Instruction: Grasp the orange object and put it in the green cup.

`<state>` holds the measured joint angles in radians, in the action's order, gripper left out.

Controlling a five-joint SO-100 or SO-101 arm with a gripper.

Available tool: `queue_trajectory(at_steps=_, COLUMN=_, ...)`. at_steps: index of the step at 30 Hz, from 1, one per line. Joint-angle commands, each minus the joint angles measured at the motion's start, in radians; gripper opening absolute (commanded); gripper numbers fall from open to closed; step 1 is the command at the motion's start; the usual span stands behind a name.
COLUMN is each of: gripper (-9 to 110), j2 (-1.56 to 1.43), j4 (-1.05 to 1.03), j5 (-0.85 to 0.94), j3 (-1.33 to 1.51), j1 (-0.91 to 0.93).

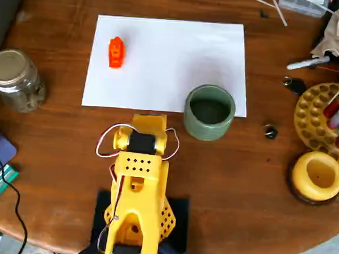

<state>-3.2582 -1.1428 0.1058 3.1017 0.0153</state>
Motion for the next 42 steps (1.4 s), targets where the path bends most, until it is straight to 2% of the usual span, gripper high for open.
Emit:
queue_trajectory(at_steps=1, gripper=0, j2=-0.002, j4=-0.005, j5=-0.005, j3=-0.003, j1=0.002)
queue_trajectory(at_steps=39, gripper=0, j2=-0.002, j4=-0.003, j5=0.000, j3=-0.003, j1=0.049)
queue_trajectory(at_steps=42, gripper=0, j2=-0.002, j4=0.046, j5=-0.005, j3=-0.003, j1=0.020)
